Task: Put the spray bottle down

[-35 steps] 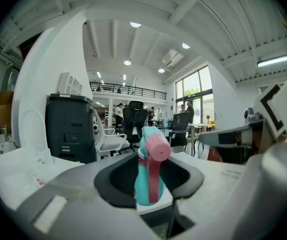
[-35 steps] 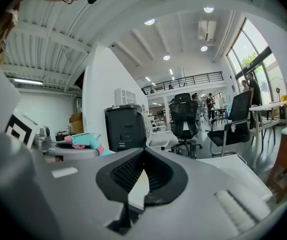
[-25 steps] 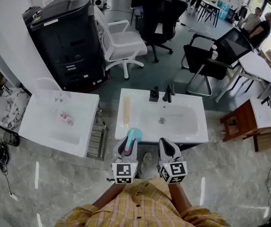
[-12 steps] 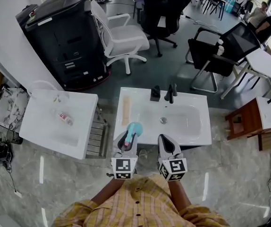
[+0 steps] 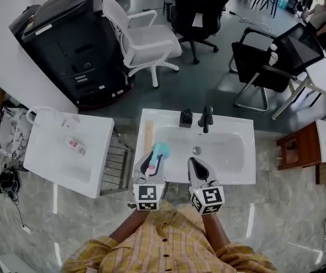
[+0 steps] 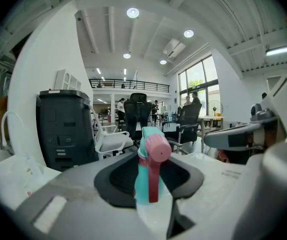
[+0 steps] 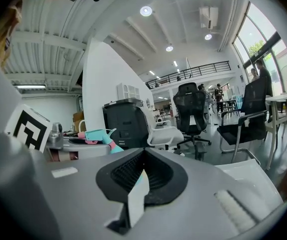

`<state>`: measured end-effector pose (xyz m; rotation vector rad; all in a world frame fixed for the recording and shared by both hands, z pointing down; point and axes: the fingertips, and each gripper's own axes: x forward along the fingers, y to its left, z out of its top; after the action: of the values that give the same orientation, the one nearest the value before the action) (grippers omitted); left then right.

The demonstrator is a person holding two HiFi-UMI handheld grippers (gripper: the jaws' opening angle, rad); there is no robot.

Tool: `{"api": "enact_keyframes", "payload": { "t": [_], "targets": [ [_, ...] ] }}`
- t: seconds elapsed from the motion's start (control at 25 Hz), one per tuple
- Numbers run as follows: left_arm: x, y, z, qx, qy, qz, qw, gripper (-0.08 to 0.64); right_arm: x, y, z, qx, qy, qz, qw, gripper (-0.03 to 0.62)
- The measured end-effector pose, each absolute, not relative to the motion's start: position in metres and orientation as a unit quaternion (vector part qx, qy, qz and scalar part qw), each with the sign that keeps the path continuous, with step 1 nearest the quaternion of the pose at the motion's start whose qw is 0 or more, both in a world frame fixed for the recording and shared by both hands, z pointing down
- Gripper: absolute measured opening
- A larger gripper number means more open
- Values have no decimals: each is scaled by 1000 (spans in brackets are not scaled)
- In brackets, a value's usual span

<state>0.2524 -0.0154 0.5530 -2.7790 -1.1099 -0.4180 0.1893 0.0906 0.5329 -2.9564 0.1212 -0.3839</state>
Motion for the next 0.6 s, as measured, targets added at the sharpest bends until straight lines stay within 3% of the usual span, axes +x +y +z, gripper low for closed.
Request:
{"api": "enact_keyframes", "payload": {
  "t": [0.6],
  "targets": [
    [327,38,589,-920,-347,-165,79,132,255,138,561,-983,61,-145,95,2]
  ]
}}
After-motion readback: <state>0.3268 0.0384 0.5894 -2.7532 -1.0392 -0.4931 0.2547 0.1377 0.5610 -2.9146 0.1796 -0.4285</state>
